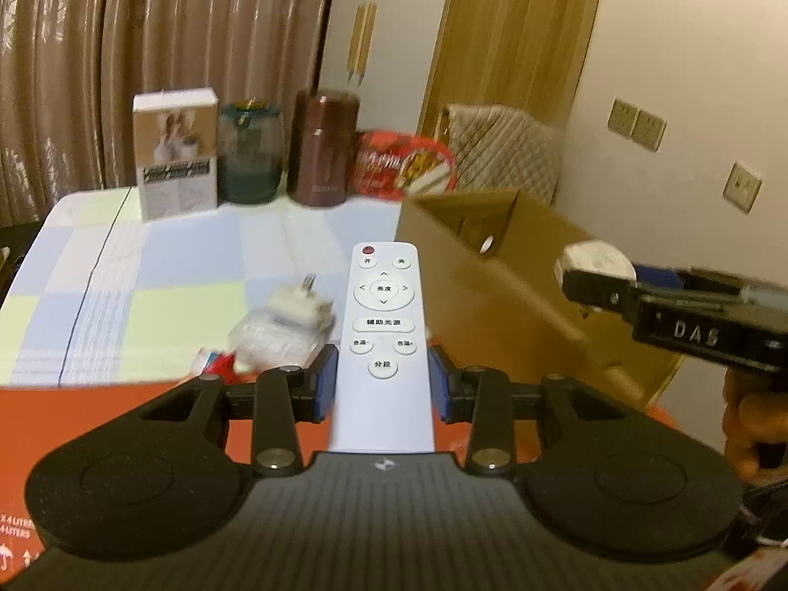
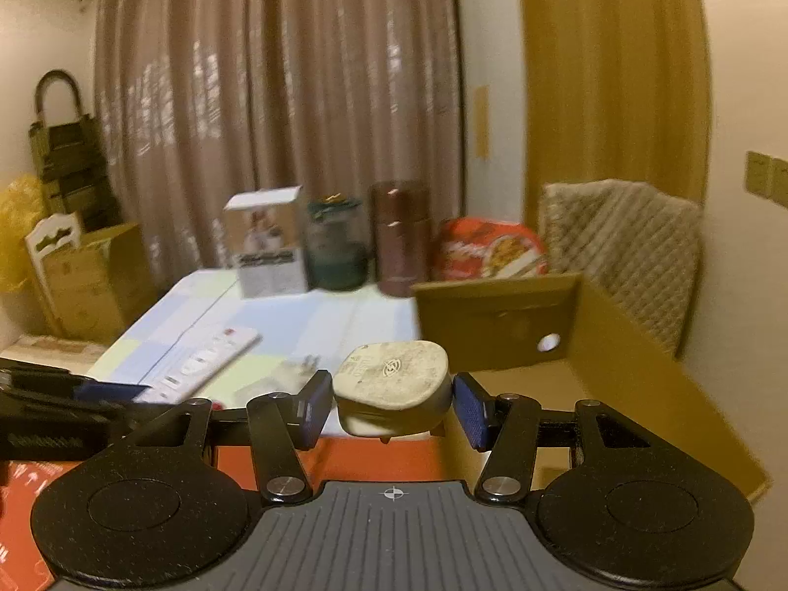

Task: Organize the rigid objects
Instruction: 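Carry the white remote and beige plug up over the cardboard box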

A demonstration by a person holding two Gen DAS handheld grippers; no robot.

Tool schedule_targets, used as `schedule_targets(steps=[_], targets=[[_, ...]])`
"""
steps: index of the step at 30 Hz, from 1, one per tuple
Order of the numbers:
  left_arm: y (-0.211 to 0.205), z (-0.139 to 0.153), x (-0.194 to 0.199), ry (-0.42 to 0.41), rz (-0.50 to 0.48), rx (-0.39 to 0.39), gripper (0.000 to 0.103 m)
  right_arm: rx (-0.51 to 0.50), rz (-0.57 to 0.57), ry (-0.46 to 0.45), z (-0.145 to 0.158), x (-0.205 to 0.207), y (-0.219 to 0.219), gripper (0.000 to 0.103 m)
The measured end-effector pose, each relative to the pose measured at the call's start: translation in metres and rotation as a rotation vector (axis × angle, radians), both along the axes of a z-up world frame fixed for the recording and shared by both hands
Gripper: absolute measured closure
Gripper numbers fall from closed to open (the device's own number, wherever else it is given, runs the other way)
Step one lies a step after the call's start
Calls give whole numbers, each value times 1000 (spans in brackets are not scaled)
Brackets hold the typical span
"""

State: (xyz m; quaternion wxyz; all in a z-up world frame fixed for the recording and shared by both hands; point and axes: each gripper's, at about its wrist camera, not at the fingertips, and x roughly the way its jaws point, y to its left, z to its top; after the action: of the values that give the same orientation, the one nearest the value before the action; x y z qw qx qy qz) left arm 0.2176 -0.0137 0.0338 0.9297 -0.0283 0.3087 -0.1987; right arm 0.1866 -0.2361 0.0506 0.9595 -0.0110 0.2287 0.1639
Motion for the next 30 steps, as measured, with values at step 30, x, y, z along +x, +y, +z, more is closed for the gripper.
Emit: schedule_targets(steps=[30], targets=[[-169,-1,71,16,-164,31,70,57,-344,99,-5,60,-138,53]])
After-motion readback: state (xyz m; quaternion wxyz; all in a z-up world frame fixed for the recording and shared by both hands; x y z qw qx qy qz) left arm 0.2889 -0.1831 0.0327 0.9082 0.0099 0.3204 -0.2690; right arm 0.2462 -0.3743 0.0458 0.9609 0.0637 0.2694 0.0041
